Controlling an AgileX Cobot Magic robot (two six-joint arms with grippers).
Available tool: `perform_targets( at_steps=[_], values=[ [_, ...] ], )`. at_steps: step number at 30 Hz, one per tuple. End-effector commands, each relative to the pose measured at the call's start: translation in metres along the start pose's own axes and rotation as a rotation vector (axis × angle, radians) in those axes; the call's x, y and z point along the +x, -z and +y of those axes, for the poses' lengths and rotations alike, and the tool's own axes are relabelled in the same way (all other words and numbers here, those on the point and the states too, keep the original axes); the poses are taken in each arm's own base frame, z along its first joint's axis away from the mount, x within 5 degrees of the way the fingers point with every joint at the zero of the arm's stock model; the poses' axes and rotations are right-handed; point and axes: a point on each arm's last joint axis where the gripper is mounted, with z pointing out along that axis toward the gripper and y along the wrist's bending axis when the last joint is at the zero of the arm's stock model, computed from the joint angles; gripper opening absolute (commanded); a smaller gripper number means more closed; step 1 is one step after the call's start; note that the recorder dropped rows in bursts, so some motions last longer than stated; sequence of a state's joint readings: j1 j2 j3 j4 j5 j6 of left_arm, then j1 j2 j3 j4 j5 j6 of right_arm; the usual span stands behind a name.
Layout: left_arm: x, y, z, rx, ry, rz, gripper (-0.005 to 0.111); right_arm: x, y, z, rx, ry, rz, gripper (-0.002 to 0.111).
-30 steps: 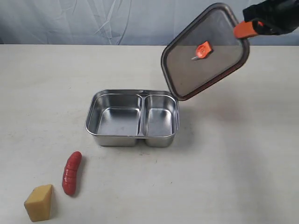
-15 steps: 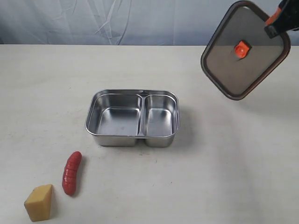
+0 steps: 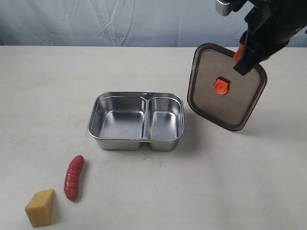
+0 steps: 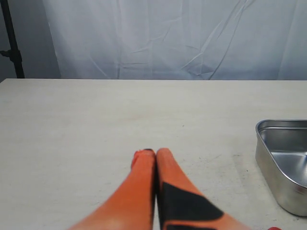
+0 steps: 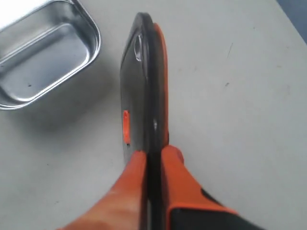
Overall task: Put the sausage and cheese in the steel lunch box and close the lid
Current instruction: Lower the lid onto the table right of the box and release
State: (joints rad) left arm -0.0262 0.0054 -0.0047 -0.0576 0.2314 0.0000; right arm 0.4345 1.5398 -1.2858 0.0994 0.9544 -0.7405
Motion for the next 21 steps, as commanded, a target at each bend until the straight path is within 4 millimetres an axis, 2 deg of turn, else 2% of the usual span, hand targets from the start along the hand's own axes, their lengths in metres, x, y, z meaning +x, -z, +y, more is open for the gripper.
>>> perform_targets(
  at_steps=[1,10,13,18,21],
  values=[
    [0.001,0.0,-0.001,0.01,0.014,-0.007,0.0,0.023,-0.026,0.033,-0.174,-0.003,0.197,-0.001],
    [0.001,0.0,-0.001,0.01,0.014,-0.007,0.0,0.057,-0.059,0.084,-0.259,-0.019,0.327,-0.001],
    [0.001,0.0,-0.001,0.01,0.014,-0.007,0.0,0.062,-0.066,0.088,-0.248,-0.034,0.316,-0.001],
    [0.001,0.0,-0.001,0.009,0.012,-0.007,0.0,0.06,-0.07,0.088,-0.221,-0.057,0.258,-0.001],
    [0.001,0.0,0.0,0.009,0.01,-0.007,0.0,0.05,-0.073,0.079,-0.116,-0.227,0.143,-0.001]
  ],
)
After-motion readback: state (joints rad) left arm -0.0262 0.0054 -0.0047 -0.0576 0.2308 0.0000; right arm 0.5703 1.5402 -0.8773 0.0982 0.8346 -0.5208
